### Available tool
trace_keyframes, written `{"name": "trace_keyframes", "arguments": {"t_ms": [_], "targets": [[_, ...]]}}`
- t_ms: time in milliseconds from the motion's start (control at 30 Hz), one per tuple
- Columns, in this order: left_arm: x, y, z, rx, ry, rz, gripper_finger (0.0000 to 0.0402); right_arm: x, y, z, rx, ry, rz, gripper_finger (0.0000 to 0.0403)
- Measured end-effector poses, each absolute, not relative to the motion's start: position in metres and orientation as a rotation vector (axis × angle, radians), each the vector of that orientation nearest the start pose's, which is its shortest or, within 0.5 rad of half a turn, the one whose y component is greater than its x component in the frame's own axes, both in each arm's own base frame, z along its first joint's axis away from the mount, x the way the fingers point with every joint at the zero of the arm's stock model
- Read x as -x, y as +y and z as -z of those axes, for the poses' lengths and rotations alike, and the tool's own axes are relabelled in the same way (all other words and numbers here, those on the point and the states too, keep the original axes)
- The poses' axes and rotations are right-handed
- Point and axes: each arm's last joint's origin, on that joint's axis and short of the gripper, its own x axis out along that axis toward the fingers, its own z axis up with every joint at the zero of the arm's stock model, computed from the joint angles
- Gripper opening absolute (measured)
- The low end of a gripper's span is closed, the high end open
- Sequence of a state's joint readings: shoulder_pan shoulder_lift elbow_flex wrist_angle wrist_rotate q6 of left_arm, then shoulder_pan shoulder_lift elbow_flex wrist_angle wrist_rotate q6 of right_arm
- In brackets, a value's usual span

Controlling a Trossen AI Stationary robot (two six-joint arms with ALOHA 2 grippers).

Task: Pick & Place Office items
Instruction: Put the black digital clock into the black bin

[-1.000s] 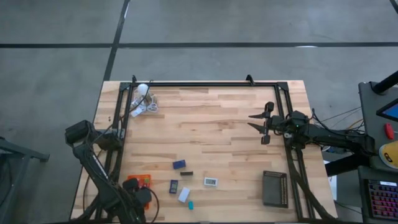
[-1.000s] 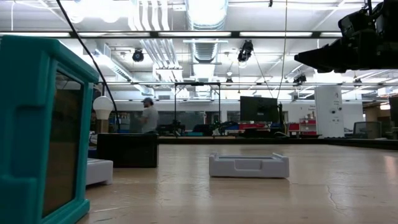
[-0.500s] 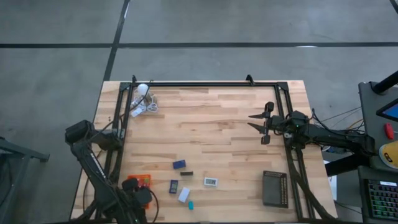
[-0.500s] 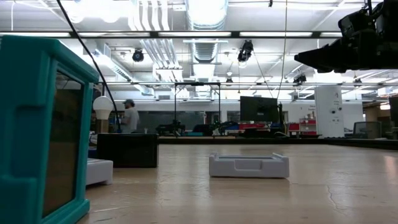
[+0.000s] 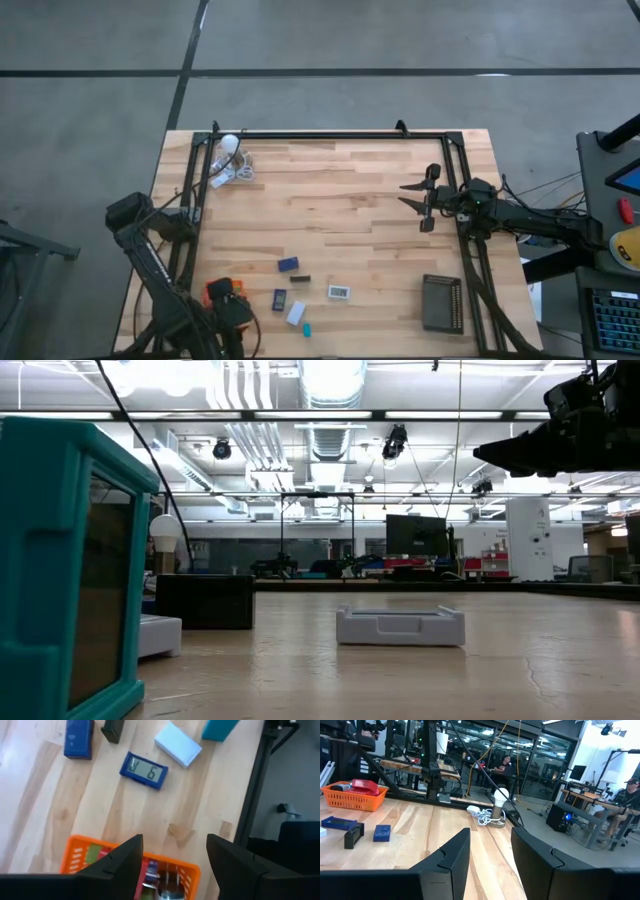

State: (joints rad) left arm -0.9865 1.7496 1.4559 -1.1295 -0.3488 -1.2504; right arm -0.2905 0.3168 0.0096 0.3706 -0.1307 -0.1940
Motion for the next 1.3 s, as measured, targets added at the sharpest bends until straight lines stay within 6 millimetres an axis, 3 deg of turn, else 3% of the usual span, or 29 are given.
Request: {"name": "trace_keyframes", "arguments": {"t_ms": [500,833,1300], "targets": [[-0.234,-0.239,-0.255,0.002,1.267,-0.083,0.0225,-0.113,-0.03,-0.175,0.207,-0.046,0.165,0.0139],[-0.27,-0.206,-0.255,0.015,1.249,-0.094,0.0225,-0.113,-0.03,-0.175,0.207,-0.046,0.165,0.0139],[-0.298,-0.178,-0.257,0.028,1.19,-0.094,0.0225,-0.113,-0.03,-0.175,0.207,-0.046,0.165,0.0139]]}}
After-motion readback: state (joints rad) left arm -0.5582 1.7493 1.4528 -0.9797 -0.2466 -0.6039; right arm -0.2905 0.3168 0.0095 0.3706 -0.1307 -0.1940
